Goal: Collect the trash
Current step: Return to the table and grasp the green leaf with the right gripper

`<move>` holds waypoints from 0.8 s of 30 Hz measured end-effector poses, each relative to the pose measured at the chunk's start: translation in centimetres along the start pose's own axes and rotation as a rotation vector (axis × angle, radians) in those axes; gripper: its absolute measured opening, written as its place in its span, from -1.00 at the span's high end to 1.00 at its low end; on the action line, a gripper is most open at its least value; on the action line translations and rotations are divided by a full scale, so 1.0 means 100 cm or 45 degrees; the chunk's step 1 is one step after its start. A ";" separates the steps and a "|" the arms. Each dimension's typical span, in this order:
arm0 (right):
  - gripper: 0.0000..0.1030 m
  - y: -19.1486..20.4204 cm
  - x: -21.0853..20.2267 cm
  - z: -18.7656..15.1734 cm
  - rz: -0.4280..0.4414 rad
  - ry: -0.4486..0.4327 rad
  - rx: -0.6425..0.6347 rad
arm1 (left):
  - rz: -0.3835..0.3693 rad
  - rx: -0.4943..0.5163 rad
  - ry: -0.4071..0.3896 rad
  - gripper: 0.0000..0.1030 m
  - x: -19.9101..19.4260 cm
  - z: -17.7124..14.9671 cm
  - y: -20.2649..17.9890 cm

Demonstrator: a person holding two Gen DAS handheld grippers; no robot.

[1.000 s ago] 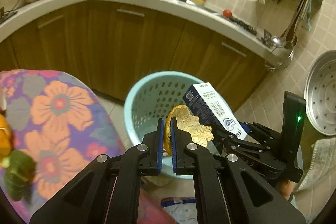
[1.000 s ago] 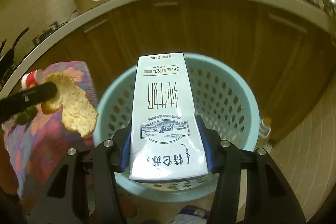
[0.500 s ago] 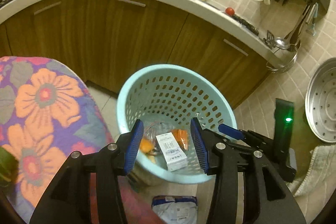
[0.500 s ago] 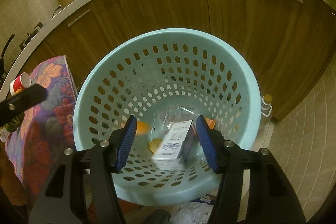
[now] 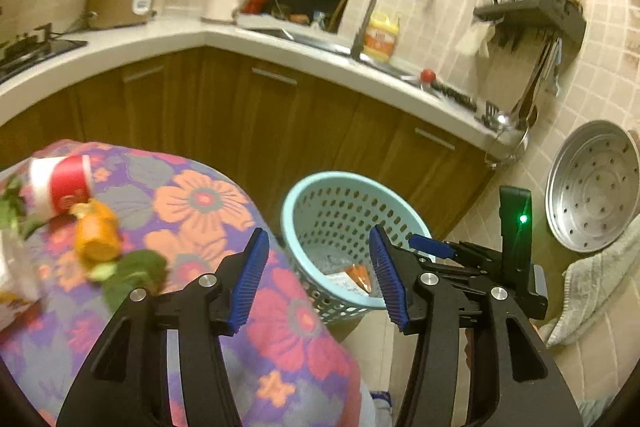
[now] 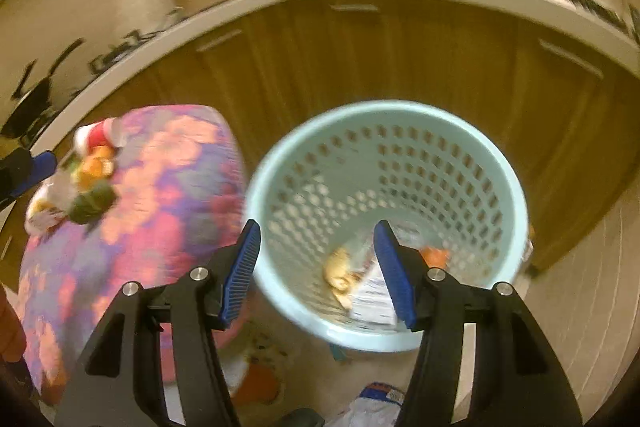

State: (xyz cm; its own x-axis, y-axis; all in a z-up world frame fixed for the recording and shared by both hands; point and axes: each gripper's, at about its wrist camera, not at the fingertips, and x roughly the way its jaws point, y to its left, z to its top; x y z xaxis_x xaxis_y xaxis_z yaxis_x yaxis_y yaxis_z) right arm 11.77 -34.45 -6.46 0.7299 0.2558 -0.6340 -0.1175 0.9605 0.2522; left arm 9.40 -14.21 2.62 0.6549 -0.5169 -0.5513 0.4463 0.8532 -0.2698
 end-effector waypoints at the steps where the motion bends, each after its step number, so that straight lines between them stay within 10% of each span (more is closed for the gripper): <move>1: -0.07 0.010 -0.004 0.002 0.017 -0.014 -0.022 | 0.008 -0.007 -0.017 0.01 -0.010 -0.002 0.003; 24: -0.11 0.198 0.031 0.007 0.303 0.047 -0.413 | 0.325 -0.378 -0.260 -0.18 -0.186 -0.070 0.159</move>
State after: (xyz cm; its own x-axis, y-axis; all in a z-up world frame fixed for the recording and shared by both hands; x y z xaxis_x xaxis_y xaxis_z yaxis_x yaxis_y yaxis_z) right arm 12.13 -14.68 -2.89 0.6324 0.4734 -0.6132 -0.4914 0.8570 0.1549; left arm 0.04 9.46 3.03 0.8418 -0.2649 -0.4703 0.0800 0.9229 -0.3767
